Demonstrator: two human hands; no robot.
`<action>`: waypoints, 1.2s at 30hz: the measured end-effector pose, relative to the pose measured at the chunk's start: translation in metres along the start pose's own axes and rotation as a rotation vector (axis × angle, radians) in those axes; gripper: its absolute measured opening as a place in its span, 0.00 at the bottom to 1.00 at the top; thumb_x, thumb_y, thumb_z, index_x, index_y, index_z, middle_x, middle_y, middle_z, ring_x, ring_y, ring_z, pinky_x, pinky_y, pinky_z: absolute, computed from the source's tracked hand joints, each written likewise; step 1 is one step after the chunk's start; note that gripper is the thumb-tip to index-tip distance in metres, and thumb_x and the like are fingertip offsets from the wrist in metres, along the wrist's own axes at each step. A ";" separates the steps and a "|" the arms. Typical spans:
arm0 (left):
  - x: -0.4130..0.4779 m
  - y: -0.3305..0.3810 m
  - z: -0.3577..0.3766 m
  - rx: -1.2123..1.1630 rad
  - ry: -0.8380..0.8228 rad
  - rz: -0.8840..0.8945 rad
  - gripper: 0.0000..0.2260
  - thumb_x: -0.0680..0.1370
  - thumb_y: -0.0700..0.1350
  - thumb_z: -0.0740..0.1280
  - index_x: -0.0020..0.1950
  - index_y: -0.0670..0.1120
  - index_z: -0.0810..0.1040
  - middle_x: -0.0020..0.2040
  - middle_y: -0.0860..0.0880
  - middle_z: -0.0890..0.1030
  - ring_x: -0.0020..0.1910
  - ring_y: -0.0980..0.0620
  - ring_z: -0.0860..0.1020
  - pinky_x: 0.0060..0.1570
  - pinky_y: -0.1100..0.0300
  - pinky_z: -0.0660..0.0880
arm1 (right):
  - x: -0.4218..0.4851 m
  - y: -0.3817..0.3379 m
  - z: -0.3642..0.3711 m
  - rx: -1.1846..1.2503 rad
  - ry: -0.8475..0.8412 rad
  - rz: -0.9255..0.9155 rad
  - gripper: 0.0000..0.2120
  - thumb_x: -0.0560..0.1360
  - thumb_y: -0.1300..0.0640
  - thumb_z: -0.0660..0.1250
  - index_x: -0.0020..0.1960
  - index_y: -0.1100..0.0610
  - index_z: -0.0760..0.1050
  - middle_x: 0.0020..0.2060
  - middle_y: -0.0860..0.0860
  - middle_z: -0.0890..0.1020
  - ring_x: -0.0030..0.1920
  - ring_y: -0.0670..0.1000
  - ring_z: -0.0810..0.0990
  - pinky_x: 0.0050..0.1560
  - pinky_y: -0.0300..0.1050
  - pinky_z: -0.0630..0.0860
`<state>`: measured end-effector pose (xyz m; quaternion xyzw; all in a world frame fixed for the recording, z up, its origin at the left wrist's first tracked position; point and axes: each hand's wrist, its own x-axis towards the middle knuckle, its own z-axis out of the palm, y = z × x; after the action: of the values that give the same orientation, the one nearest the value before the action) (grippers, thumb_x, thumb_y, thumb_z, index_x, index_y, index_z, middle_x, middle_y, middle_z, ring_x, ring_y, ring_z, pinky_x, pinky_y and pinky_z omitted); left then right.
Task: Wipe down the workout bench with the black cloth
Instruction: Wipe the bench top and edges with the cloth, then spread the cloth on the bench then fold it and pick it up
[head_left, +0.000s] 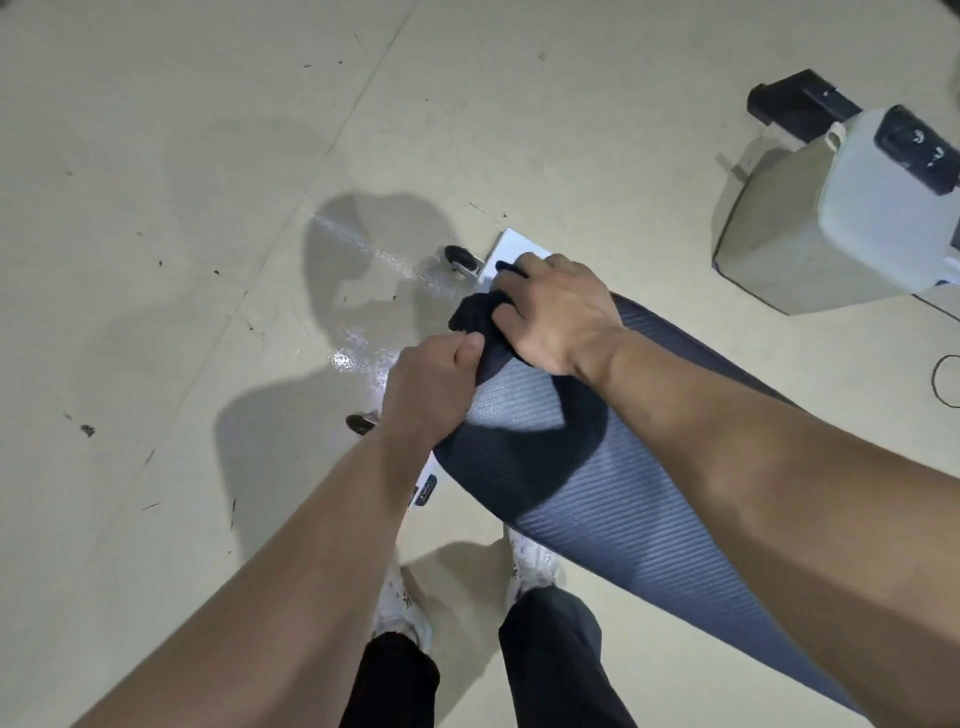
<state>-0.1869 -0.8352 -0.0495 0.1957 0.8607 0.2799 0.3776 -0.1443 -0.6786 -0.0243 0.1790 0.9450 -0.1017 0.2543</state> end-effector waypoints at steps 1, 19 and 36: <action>-0.009 -0.009 0.000 -0.015 0.021 -0.009 0.19 0.83 0.53 0.56 0.35 0.46 0.68 0.35 0.47 0.76 0.41 0.41 0.74 0.42 0.52 0.69 | -0.002 -0.012 0.002 -0.083 -0.002 -0.069 0.24 0.77 0.45 0.46 0.55 0.50 0.79 0.55 0.51 0.79 0.57 0.57 0.73 0.62 0.52 0.66; -0.144 -0.042 0.083 -1.019 -0.004 -0.481 0.07 0.73 0.34 0.60 0.40 0.41 0.77 0.35 0.44 0.78 0.38 0.46 0.76 0.45 0.49 0.76 | -0.118 -0.065 0.091 -0.188 0.077 -0.542 0.17 0.77 0.50 0.57 0.56 0.48 0.83 0.75 0.48 0.69 0.79 0.55 0.57 0.78 0.53 0.50; -0.260 0.043 0.146 -0.220 -0.500 -0.069 0.02 0.72 0.41 0.72 0.43 0.47 0.81 0.31 0.53 0.82 0.28 0.61 0.77 0.33 0.67 0.73 | -0.376 0.072 0.126 0.103 -0.107 0.036 0.10 0.71 0.44 0.63 0.47 0.47 0.76 0.48 0.47 0.81 0.53 0.55 0.77 0.56 0.47 0.65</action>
<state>0.0951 -0.8961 0.0366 0.1872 0.7113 0.3017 0.6066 0.2432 -0.7560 0.0563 0.2033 0.9201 -0.1550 0.2968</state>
